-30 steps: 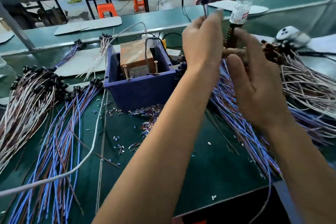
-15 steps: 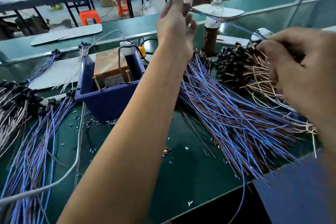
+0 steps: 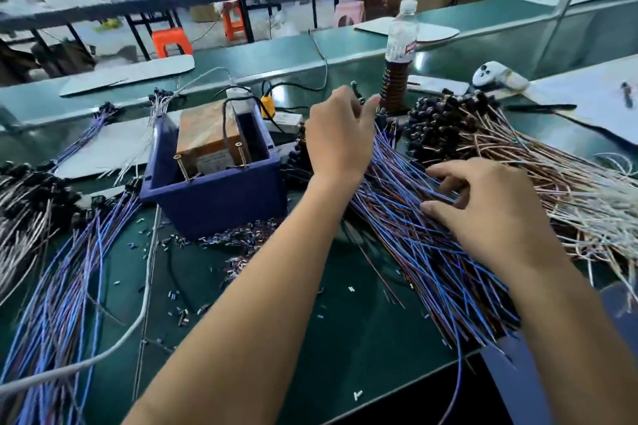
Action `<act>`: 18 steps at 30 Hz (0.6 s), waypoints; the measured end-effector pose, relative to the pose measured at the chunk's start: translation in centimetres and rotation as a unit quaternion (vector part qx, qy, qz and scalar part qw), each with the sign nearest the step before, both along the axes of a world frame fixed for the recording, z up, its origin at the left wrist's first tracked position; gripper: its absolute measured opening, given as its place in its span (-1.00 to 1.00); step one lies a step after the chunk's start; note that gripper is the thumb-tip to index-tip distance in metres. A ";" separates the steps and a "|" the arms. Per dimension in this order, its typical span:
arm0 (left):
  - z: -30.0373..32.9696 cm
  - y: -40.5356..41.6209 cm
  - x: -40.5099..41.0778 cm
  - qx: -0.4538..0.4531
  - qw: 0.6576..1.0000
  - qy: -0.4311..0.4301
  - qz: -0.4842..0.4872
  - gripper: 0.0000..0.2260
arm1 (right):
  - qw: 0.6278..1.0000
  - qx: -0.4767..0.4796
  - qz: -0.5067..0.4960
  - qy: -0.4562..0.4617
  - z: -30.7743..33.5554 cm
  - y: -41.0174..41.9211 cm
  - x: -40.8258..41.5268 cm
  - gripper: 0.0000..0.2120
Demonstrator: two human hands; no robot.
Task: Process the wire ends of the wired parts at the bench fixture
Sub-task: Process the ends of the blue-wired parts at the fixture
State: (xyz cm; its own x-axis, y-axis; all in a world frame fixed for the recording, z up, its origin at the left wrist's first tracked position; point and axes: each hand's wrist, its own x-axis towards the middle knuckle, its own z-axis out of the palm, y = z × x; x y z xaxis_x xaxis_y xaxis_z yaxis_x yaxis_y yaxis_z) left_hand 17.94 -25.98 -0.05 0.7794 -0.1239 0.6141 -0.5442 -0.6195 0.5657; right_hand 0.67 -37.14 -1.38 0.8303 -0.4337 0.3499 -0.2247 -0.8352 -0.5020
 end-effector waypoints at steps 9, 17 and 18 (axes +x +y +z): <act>-1.5 8.4 -5.9 -0.208 0.961 0.022 -0.181 -0.59 | 0.978 0.077 0.100 -0.167 0.8 10.8 2.5 -0.93; -2.2 25.1 -5.9 0.120 0.989 0.077 -0.037 -0.58 | 0.956 -0.005 0.279 0.093 -1.0 22.6 7.3 -0.95; -2.1 27.0 -5.7 0.174 0.976 0.123 -0.031 -0.57 | 0.947 -0.037 0.292 0.131 -1.0 24.1 7.9 -0.89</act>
State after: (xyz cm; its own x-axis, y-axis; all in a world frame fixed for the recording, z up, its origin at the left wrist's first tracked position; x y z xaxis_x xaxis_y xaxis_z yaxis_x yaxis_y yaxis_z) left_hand 12.27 0.98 -2.18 0.8822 -0.3441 0.3215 -0.4615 -0.7678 0.4444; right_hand 8.62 -13.05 -2.39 0.9836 0.1434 0.1095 0.1769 -0.8862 -0.4281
